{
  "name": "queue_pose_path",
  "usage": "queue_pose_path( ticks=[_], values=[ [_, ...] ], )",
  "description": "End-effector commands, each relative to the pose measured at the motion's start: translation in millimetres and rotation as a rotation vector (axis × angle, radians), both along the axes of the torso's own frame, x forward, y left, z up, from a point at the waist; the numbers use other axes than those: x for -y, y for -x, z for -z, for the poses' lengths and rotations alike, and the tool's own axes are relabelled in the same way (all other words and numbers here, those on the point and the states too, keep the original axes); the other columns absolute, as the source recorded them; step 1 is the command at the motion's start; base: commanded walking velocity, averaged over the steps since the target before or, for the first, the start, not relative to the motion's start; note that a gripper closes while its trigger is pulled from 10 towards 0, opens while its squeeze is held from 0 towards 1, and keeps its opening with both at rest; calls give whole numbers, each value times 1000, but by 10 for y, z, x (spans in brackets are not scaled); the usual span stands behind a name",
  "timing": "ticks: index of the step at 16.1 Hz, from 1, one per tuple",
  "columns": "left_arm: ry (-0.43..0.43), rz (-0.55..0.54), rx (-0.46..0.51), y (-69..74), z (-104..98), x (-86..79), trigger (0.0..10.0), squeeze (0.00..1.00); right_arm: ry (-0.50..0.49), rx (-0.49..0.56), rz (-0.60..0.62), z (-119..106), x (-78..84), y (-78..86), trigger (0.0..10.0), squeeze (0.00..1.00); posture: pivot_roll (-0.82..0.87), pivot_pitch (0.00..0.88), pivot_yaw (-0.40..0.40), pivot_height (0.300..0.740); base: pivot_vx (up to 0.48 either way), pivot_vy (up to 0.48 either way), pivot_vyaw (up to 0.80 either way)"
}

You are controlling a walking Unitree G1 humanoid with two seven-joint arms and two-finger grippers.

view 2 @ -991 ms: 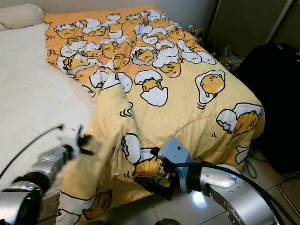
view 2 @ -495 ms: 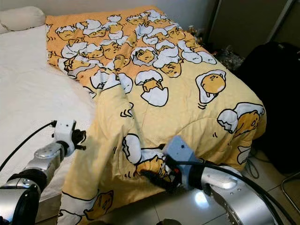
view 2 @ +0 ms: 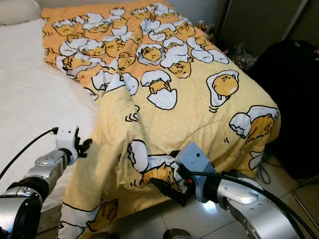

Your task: Clean up the room

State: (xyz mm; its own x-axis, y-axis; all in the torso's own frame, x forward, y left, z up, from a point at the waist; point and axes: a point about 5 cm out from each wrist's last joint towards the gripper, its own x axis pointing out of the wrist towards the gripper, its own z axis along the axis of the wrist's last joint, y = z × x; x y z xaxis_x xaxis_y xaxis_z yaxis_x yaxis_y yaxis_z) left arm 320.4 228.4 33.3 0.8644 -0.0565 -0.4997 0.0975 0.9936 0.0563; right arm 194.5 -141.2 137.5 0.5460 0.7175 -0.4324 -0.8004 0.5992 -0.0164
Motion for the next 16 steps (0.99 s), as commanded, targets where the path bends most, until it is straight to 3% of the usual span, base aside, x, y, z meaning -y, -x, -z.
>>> queue_pose_path(
  ticks=[1, 4, 6, 8, 9, 10, 13, 16],
  values=[
    [13, -13, -18, -1, 7, -1, 10000, 1000, -3, 13, -7, -55, 10, 3, 10000, 0, -325, 122, -4, 740, 0, 0, 0],
    [-27, -73, -23, 8, 16, -46, 10000, 1000, -1, 16, -16, -83, 3, -4, 10000, 0, -334, 120, -21, 740, 0, 0, 0],
    [-39, -188, -4, 11, -11, -158, 10000, 1000, -10, 17, -32, -117, -3, -1, 10000, 0, -344, 127, -33, 740, 0, 0, 0],
    [-39, -229, 13, 2, -43, -210, 10000, 1000, -24, 10, -73, -151, -25, 22, 10000, 0, -355, 136, -49, 740, 0, 0, 0],
    [-36, -223, 15, -8, -49, -195, 10000, 796, -23, 5, -95, -163, -31, 33, 10000, 0, -357, 142, -54, 740, 0, 0, 0],
    [-58, -231, 6, 5, -32, -198, 10000, 8, -14, 3, -111, -164, -34, 34, 10000, 0, -365, 151, -57, 740, 0, 0, 0],
    [-31, -282, -46, 62, 39, -222, 10000, 0, -19, 0, -125, -208, -51, 34, 10000, 0, -375, 161, -70, 740, 0, 0, 0],
    [137, -244, -114, 113, 152, -79, 10000, 0, -15, -21, -137, -207, -17, 54, 10000, 0, -376, 199, -77, 740, 0, 0, 0]
  ],
)
